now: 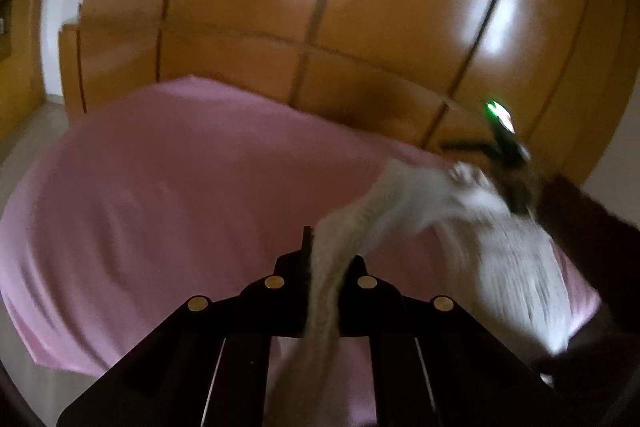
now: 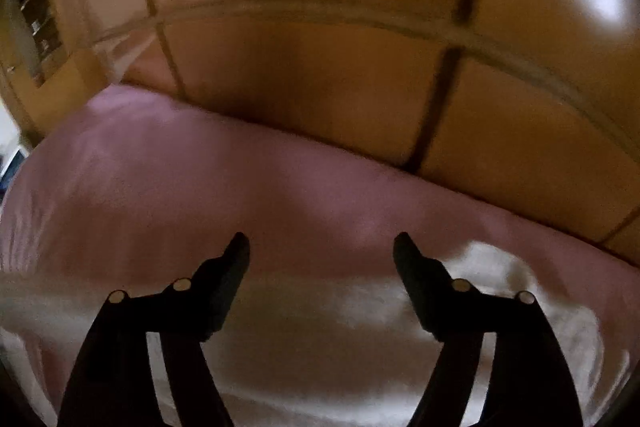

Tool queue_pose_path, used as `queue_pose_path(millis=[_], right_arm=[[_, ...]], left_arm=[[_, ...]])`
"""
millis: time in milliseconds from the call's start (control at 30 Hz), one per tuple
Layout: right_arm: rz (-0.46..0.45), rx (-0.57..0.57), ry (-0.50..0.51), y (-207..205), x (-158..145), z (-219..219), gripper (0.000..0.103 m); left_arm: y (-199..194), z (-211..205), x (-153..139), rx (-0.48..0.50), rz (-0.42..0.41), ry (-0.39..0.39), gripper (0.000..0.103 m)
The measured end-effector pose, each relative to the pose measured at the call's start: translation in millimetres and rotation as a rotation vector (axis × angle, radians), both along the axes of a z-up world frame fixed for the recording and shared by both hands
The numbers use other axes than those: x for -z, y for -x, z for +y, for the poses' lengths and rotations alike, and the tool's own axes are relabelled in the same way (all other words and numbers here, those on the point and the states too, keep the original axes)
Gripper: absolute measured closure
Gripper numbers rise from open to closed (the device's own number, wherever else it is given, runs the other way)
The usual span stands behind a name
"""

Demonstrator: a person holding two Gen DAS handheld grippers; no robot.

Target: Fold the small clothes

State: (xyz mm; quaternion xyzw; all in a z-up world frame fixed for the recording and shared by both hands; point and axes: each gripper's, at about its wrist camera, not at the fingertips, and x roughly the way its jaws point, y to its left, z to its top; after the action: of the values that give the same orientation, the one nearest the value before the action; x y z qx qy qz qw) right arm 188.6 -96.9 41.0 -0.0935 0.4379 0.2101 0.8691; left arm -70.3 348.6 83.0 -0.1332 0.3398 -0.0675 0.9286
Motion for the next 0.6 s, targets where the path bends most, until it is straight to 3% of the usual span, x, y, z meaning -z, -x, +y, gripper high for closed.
queue_pose_path(millis=[67,167,233,333,400,433,467,533,600], right_arm=[[0.105,-0.077,0.051,-6.5,22.9,20.9,0.017],[0.224,-0.184,0.212,3.9,61.1,39.2,0.015],[0.187,-0.211,0.241,13.7,65.5,40.1,0.014],[0.208,-0.221,0.23,19.6,66.1,36.2,0.016],[0.199,-0.273,0.256,27.4,65.7,40.1,0.026],[0.197,-0.287,0.255,30.4,63.1,40.7,0.038],[0.187,-0.292,0.256,31.4,58.9,40.9,0.059],[0.171,-0.292,0.262,33.0,53.5,41.3,0.091],[0.14,-0.303,0.284,37.3,50.4,44.5,0.094]], left_arm=[[11.2,-11.1,9.5,0.026,0.038,0.035,0.098],[23.8,-27.3,30.4,0.053,0.104,0.078,0.098],[25.5,-32.3,43.0,0.059,0.14,0.068,0.098],[23.4,-31.8,49.7,0.059,0.157,0.088,0.098],[20.4,-29.4,49.1,0.047,0.151,0.091,0.098],[14.6,-26.0,48.8,0.04,0.148,0.094,0.098],[12.1,-24.2,47.9,0.032,0.145,0.096,0.098],[4.1,-17.8,49.0,0.006,0.14,0.091,0.098],[-3.2,-13.1,48.3,-0.031,0.132,0.089,0.098]])
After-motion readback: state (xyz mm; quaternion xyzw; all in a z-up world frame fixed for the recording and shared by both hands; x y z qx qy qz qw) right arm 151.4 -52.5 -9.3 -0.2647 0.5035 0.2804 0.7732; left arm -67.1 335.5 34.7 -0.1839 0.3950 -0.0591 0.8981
